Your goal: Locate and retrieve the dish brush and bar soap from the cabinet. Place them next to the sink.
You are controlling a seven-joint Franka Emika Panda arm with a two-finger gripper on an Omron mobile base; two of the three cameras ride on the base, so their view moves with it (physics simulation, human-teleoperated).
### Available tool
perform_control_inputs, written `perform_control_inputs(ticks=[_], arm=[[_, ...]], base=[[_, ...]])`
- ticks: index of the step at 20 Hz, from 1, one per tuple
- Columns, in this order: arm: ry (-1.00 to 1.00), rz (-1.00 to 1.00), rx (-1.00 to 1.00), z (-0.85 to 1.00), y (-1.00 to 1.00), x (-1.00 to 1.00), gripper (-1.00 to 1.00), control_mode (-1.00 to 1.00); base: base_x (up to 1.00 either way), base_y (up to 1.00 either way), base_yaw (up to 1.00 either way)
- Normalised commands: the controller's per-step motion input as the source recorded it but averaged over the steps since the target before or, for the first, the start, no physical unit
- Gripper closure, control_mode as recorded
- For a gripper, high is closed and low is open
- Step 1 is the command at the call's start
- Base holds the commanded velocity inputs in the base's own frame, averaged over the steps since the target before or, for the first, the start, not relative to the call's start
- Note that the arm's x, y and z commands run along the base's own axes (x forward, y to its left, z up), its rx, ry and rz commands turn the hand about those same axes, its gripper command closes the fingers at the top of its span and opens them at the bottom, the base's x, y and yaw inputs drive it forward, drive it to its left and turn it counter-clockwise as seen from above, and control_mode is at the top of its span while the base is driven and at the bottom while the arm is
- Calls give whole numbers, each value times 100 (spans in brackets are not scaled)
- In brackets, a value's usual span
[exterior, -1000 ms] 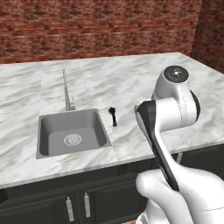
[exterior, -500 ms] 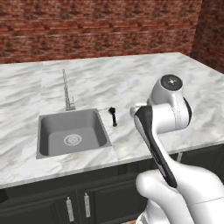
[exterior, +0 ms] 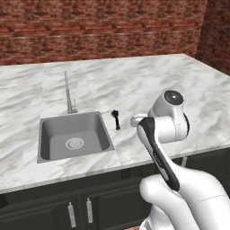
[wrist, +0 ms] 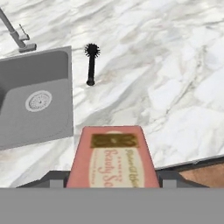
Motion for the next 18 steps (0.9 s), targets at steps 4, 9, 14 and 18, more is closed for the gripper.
perform_control_inputs(ticks=[4,9,14,18], arm=[[-1,-3,1,-36,11,32,100,-100],[2,-5,-9,-11,16,24,100,-100],[7,-1,-7,-25,16,37,100,-100],[12,0,0,-10,2,40,100,-100]], base=[[0,0,0],[0,0,0],[0,0,0],[0,0,0]])
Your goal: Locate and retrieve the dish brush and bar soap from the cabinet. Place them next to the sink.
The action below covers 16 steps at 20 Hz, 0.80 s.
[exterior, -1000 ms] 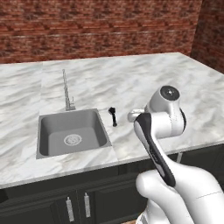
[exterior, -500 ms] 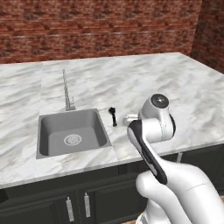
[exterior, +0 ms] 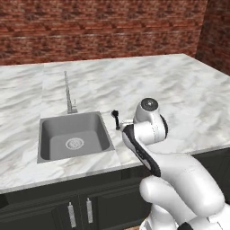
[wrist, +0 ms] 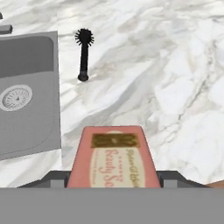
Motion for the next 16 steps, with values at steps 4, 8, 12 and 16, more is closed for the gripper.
perform_control_inputs(ticks=[4,8,12,16], arm=[[12,0,0,-19,0,43,100,-100],[11,0,0,-30,0,45,100,-100],[3,0,0,-36,0,30,100,-100],[-3,-1,1,-40,0,13,100,-100]], base=[[0,0,0],[0,0,0],[0,0,0],[0,0,0]])
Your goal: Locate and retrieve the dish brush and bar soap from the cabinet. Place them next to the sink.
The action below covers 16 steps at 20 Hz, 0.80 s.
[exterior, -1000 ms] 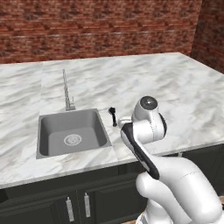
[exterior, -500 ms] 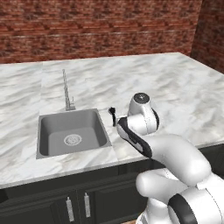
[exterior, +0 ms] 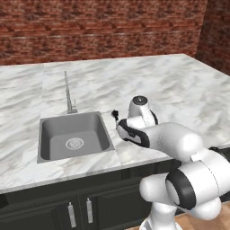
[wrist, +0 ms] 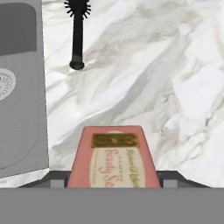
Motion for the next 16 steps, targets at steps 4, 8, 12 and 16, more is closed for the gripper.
perform_control_inputs(ticks=[4,8,12,16], arm=[[-9,-2,0,-43,0,12,100,-100],[-11,-2,0,-42,0,9,100,-100],[-9,-1,3,-25,0,15,100,-100],[-6,0,6,-20,2,16,100,-100]], base=[[0,0,0],[0,0,0],[0,0,0],[0,0,0]])
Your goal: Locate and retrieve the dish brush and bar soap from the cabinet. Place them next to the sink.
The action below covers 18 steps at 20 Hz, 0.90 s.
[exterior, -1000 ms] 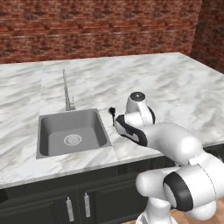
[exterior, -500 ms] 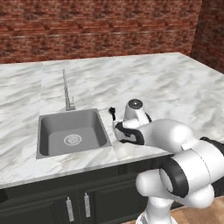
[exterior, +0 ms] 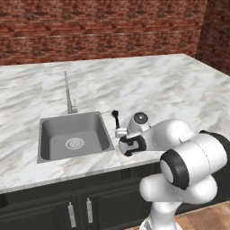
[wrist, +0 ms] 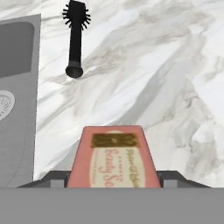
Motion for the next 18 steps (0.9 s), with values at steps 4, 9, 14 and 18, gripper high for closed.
perform_control_inputs(ticks=[4,9,14,18], arm=[[0,0,3,-19,12,26,100,-100],[0,0,3,-19,20,28,-100,-100],[0,-1,1,-11,9,13,-100,-100],[0,-3,0,-8,0,4,-100,-100]], base=[[0,0,0],[0,0,0],[0,0,0],[0,0,0]])
